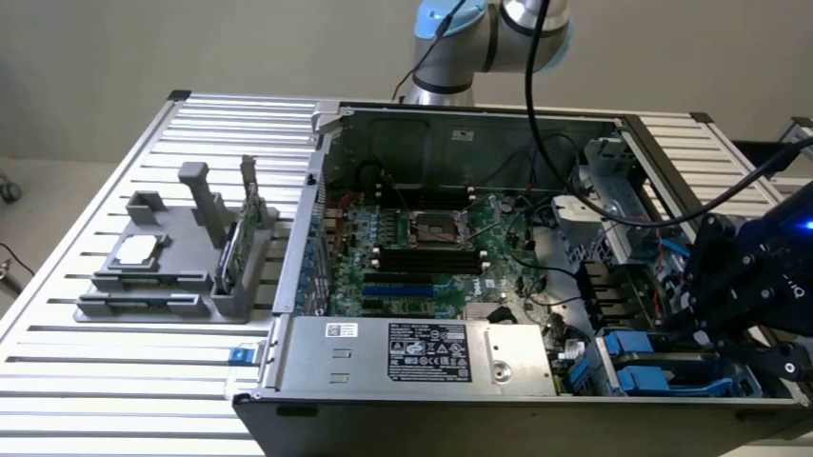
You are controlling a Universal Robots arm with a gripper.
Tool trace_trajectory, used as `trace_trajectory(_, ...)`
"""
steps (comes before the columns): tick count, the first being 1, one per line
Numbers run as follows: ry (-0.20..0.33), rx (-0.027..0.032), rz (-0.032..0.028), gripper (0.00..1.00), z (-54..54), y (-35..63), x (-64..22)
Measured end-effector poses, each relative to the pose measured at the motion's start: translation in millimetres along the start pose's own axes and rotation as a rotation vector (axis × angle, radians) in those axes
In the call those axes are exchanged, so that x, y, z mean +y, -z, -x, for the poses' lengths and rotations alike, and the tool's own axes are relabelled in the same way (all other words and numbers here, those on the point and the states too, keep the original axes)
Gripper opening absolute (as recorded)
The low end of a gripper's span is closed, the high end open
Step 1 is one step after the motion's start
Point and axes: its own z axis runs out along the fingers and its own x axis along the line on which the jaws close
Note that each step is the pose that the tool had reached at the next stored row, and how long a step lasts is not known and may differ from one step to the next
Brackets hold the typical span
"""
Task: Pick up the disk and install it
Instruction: 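Insert the second disk wire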
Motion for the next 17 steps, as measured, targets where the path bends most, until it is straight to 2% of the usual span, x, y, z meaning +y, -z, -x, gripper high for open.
trace_trajectory(9, 0.0, 0.0029, 0.0, 0.16, 2.4, -0.7, 0.0)
trace_trajectory(11, 0.0, 0.0037, 0.0, 0.18, 2.5, -0.7, 0.0)
trace_trajectory(12, 0.0, 0.004, 0.0, 0.25, 2.5, -0.5, 0.0)
trace_trajectory(17, 0.001, 0.0062, 0.0, 0.25, 1.4, 7.7, -0.9)
